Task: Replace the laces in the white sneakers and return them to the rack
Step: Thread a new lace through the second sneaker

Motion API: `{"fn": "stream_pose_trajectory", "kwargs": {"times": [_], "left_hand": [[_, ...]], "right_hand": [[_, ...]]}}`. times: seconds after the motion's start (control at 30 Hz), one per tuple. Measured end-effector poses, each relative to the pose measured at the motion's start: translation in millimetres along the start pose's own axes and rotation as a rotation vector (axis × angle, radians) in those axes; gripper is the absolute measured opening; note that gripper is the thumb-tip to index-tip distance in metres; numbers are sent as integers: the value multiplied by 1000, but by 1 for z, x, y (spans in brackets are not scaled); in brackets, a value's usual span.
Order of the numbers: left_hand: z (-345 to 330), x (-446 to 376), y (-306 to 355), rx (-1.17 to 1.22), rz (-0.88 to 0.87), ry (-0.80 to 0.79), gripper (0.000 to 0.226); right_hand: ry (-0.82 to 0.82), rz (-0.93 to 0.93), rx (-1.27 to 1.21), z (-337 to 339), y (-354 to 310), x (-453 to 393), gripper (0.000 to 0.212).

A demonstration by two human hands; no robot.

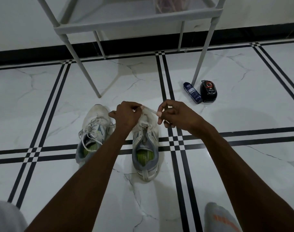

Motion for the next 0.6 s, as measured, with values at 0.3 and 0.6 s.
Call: {"fn": "stream_pose_trajectory", "kwargs": {"times": [0.3, 0.6], "left_hand": [[16, 29, -4, 42, 20, 92, 16], [-14, 75, -11, 39, 70, -398, 26]], "right_hand": [[22, -6, 39, -9, 22, -18, 14], [161, 164, 449, -31, 48, -43, 11]]}}
Point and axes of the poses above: each hand's wrist, its own x-axis away from the middle knuckle, its own z-axis out of the back of the hand, y = z × x, the point moved 7 cm from there along -x, towards the middle knuckle, and after that the axes turned 15 degrees about -x, right-handed, at the moved point
